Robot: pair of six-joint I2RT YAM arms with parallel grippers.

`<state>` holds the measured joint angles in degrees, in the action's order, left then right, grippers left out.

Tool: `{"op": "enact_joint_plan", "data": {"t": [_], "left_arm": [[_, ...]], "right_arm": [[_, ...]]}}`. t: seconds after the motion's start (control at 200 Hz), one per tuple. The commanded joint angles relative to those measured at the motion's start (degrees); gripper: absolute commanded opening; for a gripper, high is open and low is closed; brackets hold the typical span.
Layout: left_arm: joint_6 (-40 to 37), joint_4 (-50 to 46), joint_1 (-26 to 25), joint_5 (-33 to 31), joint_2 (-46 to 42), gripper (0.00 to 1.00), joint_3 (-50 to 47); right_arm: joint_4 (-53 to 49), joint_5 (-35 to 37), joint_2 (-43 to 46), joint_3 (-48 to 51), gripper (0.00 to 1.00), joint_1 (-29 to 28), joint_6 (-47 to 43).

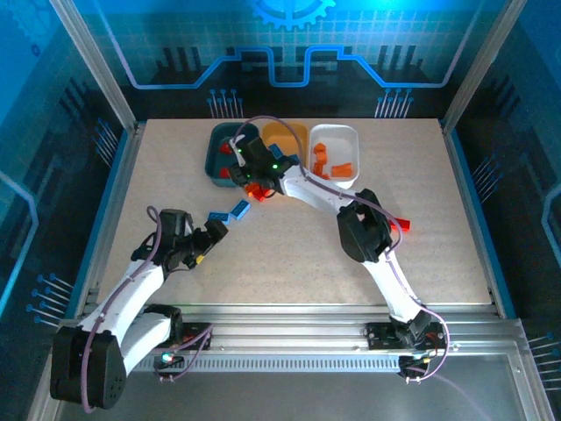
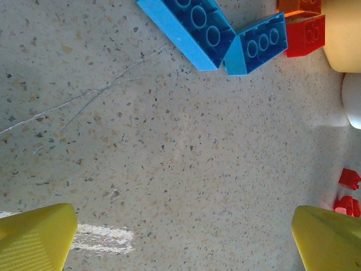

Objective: Sort the legos into containers by color

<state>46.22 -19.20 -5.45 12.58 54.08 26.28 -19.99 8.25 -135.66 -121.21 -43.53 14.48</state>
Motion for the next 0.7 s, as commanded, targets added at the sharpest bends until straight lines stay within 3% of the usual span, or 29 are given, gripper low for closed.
{"op": "enact_joint_plan", "data": {"t": [0.0,0.145,0.225,0.265,0.305,0.355,0.55,0.695], "left_arm": [[-1.39,-1.21,0.71,2.05,-0.74,0.99,-0.43],[-1.19,-0.93,0.71,2.2,-0.65,0.99,-0.54],[-1.02,-0.89,0.71,2.36,-0.65,0.99,-0.66],[-0.95,-0.7,0.71,2.53,-0.65,0.99,-0.79],[-1.03,-0.58,0.71,2.71,-0.65,0.99,-0.79],[-1.28,-0.32,0.71,3.14,-0.65,0.99,-0.77],[-2.93,-1.46,0.69,2.35,-1.04,0.99,1.15],[-1.94,-4.9,0.72,-5.88,0.37,0.99,5.88]], "right_arm": [[-2.69,-1.48,-3.67,-6.15,0.29,1.56,-1.27],[-7.35,-2.0,-9.36,-15.5,0.3,2.19,-1.91],[-8.7,-1.69,-11.69,-18.9,0.35,2.61,-1.95],[-8.8,-1.74,-12.25,-19.91,0.45,2.89,-1.78],[-9.37,-1.93,-12.77,-21.18,0.63,3.09,-1.5],[-9.89,-1.22,-12.73,-22.13,0.7,3.42,-0.74],[-9.13,-0.65,-5.34,-17.74,0.73,3.35,-0.55],[-8.5,1.65,6.4,-5.88,0.73,2.67,2.19]]}}
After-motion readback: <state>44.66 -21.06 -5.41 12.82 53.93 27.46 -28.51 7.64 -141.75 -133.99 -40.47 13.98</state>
